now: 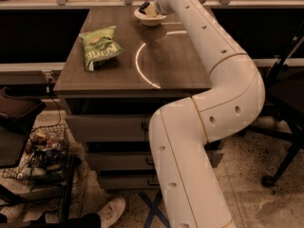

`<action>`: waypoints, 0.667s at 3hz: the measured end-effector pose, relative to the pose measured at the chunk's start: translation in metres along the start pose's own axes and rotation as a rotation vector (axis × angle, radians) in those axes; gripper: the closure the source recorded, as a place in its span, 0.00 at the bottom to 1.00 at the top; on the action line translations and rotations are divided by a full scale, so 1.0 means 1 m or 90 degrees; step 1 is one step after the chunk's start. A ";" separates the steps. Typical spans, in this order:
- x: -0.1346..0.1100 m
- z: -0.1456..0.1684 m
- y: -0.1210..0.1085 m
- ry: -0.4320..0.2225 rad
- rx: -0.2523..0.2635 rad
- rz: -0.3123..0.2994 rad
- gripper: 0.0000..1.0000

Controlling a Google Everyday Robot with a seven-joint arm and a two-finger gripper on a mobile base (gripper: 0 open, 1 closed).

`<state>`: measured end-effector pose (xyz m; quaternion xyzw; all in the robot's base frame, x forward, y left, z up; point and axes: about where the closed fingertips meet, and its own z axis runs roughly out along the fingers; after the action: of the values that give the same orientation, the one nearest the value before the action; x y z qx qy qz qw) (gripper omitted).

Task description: Place rxbar blueberry into paper bowl

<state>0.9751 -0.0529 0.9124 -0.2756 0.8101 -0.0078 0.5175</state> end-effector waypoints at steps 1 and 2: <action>0.002 0.011 0.005 -0.002 0.004 0.004 1.00; 0.006 0.020 0.006 -0.006 0.011 0.005 1.00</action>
Offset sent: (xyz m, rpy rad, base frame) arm 0.0637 0.0023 0.0041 0.0144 -0.0244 -0.0170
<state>0.9875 -0.0447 0.8964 -0.2677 0.8086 -0.0112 0.5237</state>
